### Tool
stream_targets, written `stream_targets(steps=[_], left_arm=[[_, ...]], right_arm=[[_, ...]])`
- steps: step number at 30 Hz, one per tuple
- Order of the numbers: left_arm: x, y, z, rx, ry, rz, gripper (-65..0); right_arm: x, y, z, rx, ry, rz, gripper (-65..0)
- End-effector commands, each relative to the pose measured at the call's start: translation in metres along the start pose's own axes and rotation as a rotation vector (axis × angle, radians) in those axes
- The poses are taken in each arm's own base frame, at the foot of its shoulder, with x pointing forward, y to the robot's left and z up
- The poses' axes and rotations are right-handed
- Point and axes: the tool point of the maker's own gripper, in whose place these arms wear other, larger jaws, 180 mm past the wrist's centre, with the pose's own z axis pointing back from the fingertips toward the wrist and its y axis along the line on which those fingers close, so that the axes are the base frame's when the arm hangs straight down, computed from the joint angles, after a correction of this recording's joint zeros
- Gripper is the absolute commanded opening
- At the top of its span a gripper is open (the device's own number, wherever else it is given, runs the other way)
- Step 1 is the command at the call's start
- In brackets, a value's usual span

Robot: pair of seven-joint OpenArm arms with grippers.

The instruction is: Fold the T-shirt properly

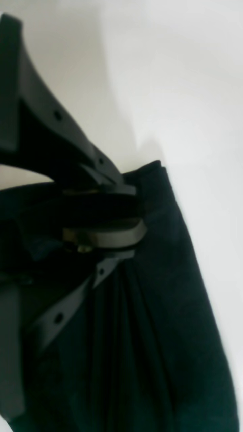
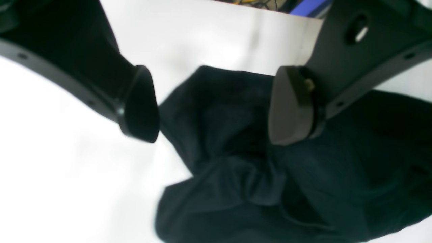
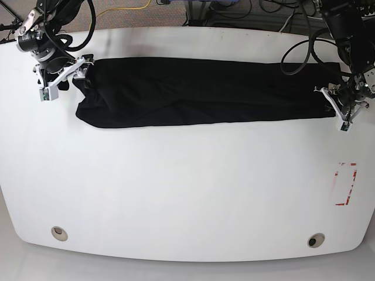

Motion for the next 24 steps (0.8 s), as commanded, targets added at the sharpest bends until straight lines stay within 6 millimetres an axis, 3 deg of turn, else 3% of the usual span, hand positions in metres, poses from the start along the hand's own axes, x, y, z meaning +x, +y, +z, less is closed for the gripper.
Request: stream_targets(steps=[1, 8, 16, 20, 24], left_arm=[[-0.025, 0.006, 0.001, 0.027, 0.119, -0.023, -54.7], [-0.026, 0.005, 0.001, 0.025, 0.120, -0.022, -54.7], [-0.026, 0.005, 0.001, 0.024, 0.120, -0.021, -54.7], [-0.026, 0.004, 0.001, 0.023, 0.119, -0.020, -54.7], [-0.026, 0.005, 0.001, 0.024, 0.120, -0.021, -54.7]], right_arm=[[0.026, 0.021, 0.003, 0.064, -0.104, 0.018, -16.3], [0.038, 0.073, 0.004, 0.305, -0.193, -0.016, -18.9], [0.038, 0.124, -0.009, 0.462, -0.170, 0.022, -38.7], [0.025, 0.132, -0.026, 0.462, -0.099, 0.048, -47.7], [0.023, 0.122, -0.039, 0.393, -0.089, 0.071, -50.6]])
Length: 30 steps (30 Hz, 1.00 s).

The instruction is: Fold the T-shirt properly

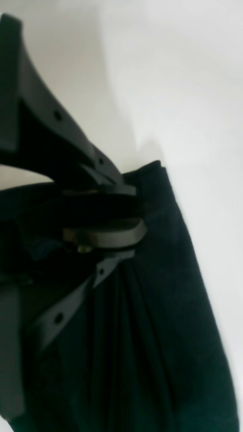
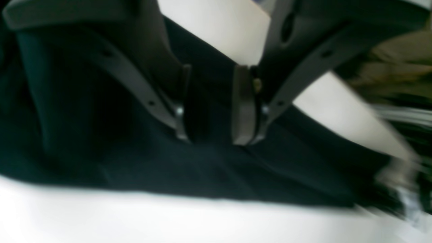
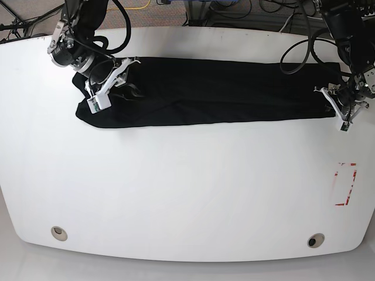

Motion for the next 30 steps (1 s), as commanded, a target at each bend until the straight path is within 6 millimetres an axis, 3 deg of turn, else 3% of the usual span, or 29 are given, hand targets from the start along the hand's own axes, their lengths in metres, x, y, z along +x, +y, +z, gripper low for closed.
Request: stream_targets(steps=[1, 6, 10, 16, 23, 30], left_arm=[[-0.027, 0.005, 0.001, 0.025, 0.122, -0.022, -54.7], [-0.026, 0.006, 0.001, 0.026, 0.122, -0.023, -54.7], [-0.026, 0.006, 0.001, 0.026, 0.122, -0.023, -54.7], [-0.026, 0.006, 0.001, 0.026, 0.122, -0.023, -54.7], [-0.026, 0.006, 0.001, 0.026, 0.122, -0.023, -54.7], [-0.026, 0.006, 0.001, 0.026, 0.122, -0.023, -54.7]], right_arm=[[0.014, -0.010, -0.002, -0.036, -0.059, 0.023, -50.3], [-0.002, -0.042, -0.008, -0.136, 0.008, 0.014, -49.9], [-0.009, -0.071, 0.001, -0.233, 0.030, -0.004, -49.8], [-0.003, -0.105, 0.021, -0.361, 0.037, 0.035, -49.8], [0.003, -0.114, 0.027, -0.406, 0.032, 0.073, -50.1], [0.023, -0.094, 0.042, -0.401, -0.022, 0.131, -50.3]])
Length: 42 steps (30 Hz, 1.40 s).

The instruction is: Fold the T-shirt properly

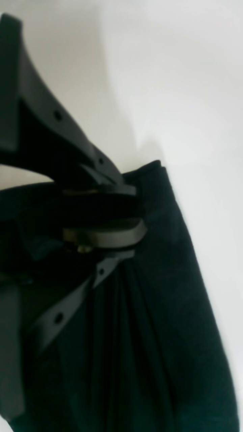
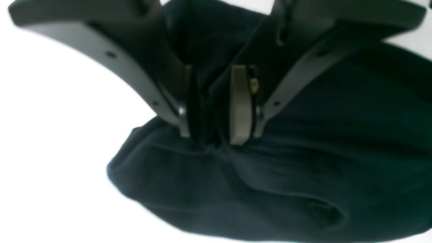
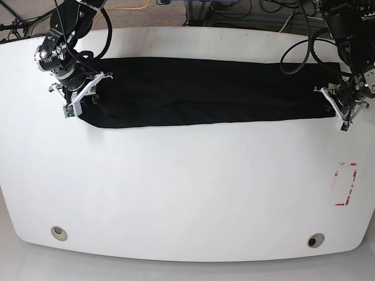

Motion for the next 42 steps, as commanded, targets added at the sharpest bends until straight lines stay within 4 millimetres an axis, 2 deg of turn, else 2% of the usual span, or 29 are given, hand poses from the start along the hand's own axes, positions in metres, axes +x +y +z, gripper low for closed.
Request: stream_targets(steps=[1, 6, 12, 18, 23, 27, 31, 33, 37, 42], left_arm=[[-0.026, 0.006, 0.001, 0.026, 0.122, -0.022, -54.7], [-0.027, 0.005, 0.001, 0.025, 0.122, -0.022, -54.7], [-0.023, 0.005, 0.001, 0.025, 0.114, -0.021, -54.7], [-0.022, 0.005, 0.001, 0.025, 0.113, -0.023, -54.7], [-0.010, 0.007, 0.001, 0.029, 0.087, -0.024, -54.7], [-0.009, 0.009, 0.002, 0.031, 0.097, -0.020, -54.7], [0.002, 0.011, 0.003, 0.035, 0.078, -0.018, -54.4], [0.006, 0.011, 0.003, 0.032, 0.067, -0.015, -52.5], [0.012, 0.012, 0.005, 0.022, 0.047, 0.004, -42.4], [0.039, 0.025, 0.028, 0.057, -0.035, 0.030, -27.9]], right_arm=[[0.026, 0.006, 0.017, 0.001, -0.080, 0.045, -50.3], [0.039, 0.030, 0.026, 0.093, -0.149, 0.006, -50.3], [0.039, 0.036, 0.025, 0.128, -0.154, -0.012, -50.3], [0.015, 0.045, 0.008, 0.128, -0.064, -0.010, -50.3], [-0.002, 0.047, -0.011, 0.108, -0.020, 0.016, -50.4], [-0.026, 0.048, -0.030, 0.117, 0.017, -0.023, -50.4], [-0.034, 0.046, -0.044, 0.127, 0.019, -0.057, -50.4], [-0.038, 0.046, -0.047, 0.131, 0.027, -0.068, -50.4], [-0.039, 0.047, -0.047, 0.134, 0.029, -0.072, -50.4], [-0.038, 0.048, -0.047, 0.137, 0.029, -0.071, -50.4]])
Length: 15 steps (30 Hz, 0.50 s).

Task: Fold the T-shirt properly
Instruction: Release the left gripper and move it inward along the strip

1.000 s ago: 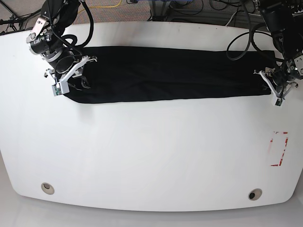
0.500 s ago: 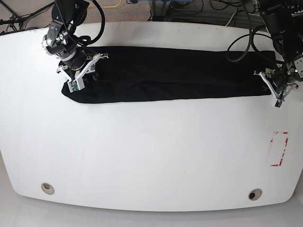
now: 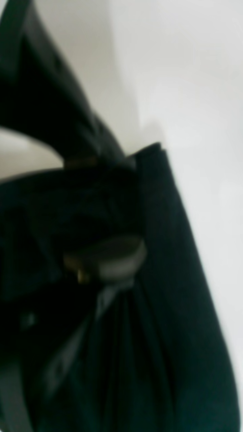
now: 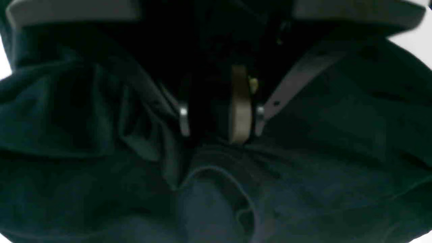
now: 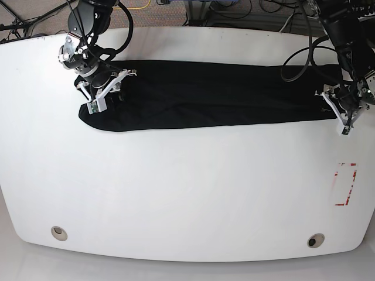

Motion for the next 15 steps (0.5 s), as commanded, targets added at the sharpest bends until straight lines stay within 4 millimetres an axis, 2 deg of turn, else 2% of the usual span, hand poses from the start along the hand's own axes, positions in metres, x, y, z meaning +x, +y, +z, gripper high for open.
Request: stream_targets(steps=[1, 6, 12, 15], left_arm=[[0.029, 0.018, 0.025, 0.052, -0.086, -0.009, -26.2], [0.046, 0.014, 0.043, 0.005, -0.160, 0.023, -24.2], [0.061, 0.020, 0.066, -0.080, -0.257, 0.066, -24.0], [0.054, 0.022, 0.072, -0.098, -0.269, 0.086, -23.2]], right_arm=[[-0.005, -0.004, 0.002, -0.014, 0.032, 0.014, -50.4], [-0.005, -0.002, 0.001, -0.011, 0.032, 0.015, -50.4], [-0.004, -0.001, 0.001, -0.008, 0.027, 0.011, -50.4], [-0.004, -0.001, 0.001, -0.008, 0.027, 0.011, -50.4]])
